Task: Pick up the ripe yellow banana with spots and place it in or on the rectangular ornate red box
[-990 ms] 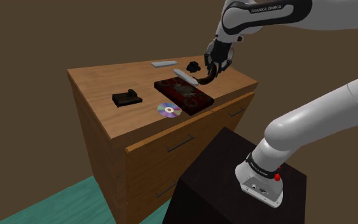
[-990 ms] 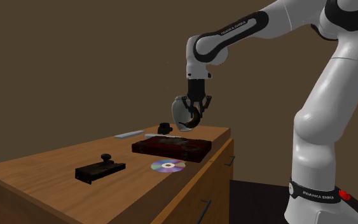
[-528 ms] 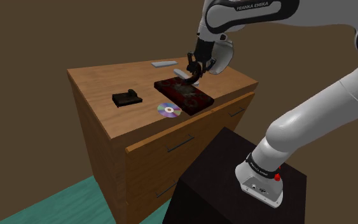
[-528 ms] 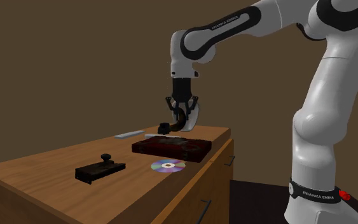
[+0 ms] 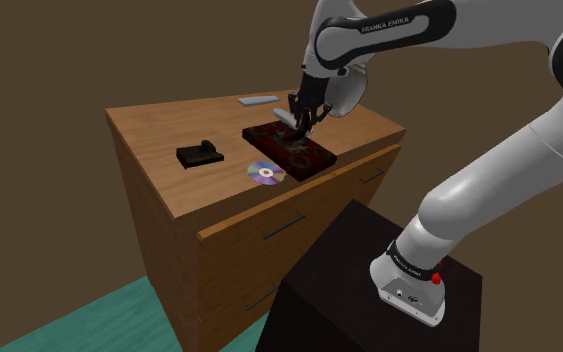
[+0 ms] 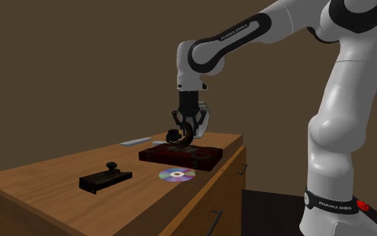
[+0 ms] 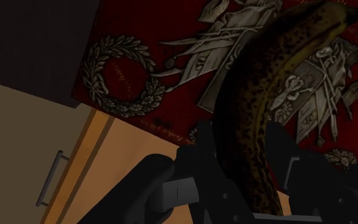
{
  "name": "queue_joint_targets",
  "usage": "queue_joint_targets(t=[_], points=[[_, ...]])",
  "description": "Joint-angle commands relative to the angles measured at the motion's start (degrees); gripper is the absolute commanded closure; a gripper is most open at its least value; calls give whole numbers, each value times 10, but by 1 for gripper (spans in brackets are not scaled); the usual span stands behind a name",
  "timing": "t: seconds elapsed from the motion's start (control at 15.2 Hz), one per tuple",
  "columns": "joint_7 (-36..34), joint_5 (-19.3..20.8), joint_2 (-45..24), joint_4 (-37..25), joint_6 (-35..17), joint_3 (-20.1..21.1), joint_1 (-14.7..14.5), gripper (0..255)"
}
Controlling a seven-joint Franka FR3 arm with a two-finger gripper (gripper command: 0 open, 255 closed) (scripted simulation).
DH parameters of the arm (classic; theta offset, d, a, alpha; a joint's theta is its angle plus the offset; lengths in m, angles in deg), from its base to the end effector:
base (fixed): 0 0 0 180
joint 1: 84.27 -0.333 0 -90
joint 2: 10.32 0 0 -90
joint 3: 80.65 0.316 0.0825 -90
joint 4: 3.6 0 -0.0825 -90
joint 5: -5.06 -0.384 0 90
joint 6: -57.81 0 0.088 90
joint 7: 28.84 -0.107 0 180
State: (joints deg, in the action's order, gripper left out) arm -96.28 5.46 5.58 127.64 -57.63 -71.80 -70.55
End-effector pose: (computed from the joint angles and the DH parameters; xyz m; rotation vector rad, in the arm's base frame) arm 0.4623 -0.0371 0.4613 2.4997 -1.8320 0.0369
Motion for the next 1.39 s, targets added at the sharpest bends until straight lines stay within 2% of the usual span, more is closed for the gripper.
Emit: queue_joint_targets(t=[0.0, 0.26, 0.79, 0.86, 1.19, 1.32], points=[[-1, 1, -3, 13, -17, 0, 0, 255], [-3, 2, -15, 35, -50, 2, 0, 255], [-3, 2, -15, 35, -50, 1, 0, 255], [-3, 2, -15, 35, -50, 1, 0, 0], [-3, 2, -15, 35, -51, 1, 0, 0], [-1, 0, -1, 9, -10, 1, -1, 0]])
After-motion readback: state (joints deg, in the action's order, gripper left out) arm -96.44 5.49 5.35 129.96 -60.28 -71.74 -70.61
